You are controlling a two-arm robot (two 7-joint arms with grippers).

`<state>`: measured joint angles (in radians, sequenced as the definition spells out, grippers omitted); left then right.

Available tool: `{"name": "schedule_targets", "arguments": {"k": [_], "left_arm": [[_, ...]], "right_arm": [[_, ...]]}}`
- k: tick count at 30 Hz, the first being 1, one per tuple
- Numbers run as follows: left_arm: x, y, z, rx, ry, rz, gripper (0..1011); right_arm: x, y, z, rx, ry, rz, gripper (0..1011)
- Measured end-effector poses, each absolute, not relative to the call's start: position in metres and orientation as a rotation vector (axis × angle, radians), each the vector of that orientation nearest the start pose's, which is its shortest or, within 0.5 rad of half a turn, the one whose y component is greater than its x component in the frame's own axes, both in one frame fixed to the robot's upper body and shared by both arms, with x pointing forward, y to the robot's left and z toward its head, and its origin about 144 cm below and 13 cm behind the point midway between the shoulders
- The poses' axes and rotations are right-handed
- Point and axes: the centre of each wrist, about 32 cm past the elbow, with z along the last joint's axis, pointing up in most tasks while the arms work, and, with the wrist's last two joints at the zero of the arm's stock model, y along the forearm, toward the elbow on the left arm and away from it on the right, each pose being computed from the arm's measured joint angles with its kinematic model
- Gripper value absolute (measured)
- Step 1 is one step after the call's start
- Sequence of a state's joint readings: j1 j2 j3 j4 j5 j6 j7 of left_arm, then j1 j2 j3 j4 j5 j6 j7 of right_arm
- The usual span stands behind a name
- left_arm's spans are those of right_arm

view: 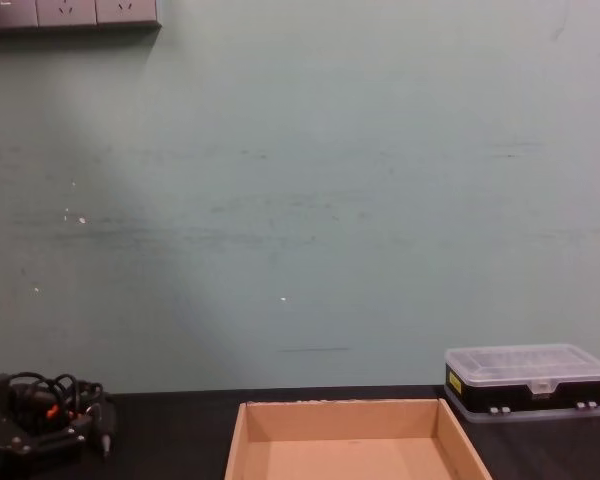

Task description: Use one hand to pick up the angle iron from the table and place it into the box.

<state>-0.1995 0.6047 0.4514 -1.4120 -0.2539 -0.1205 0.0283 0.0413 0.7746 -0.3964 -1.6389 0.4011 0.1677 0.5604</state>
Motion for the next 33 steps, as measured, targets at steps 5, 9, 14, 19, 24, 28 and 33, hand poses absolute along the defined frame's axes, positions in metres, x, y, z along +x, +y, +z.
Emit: {"name": "schedule_targets", "arguments": {"k": [5, 9, 14, 19, 24, 28, 33], "left_arm": [[0.4886, 0.3097, 1.1398, 0.304, -0.285, 1.248, 1000], [0.4886, 0.3097, 1.1398, 0.304, -0.285, 1.248, 1000], [0.4886, 0.3097, 1.1398, 0.304, -0.285, 1.248, 1000], [0.4886, 0.3097, 1.1398, 0.304, -0.285, 1.248, 1000], [0.4886, 0.3097, 1.1398, 0.304, -0.285, 1.248, 1000], [0.4886, 0.3097, 1.1398, 0.304, -0.285, 1.248, 1000], [0.4886, 0.3097, 1.1398, 0.304, -0.285, 1.248, 1000]], "right_arm": [[0.4483, -0.3272, 1.1645, -0.486, 0.074, -0.660, 1004], [0.4499, -0.3245, 1.1628, -0.487, 0.086, -0.655, 1004], [0.4498, -0.3246, 1.1627, -0.488, 0.087, -0.654, 1004], [0.4498, -0.3248, 1.1629, -0.487, 0.086, -0.654, 997], [0.4497, -0.3249, 1.1631, -0.487, 0.085, -0.654, 898], [0.4497, -0.3250, 1.1632, -0.487, 0.084, -0.654, 776], [0.4496, -0.3252, 1.1633, -0.487, 0.083, -0.654, 626]]}}
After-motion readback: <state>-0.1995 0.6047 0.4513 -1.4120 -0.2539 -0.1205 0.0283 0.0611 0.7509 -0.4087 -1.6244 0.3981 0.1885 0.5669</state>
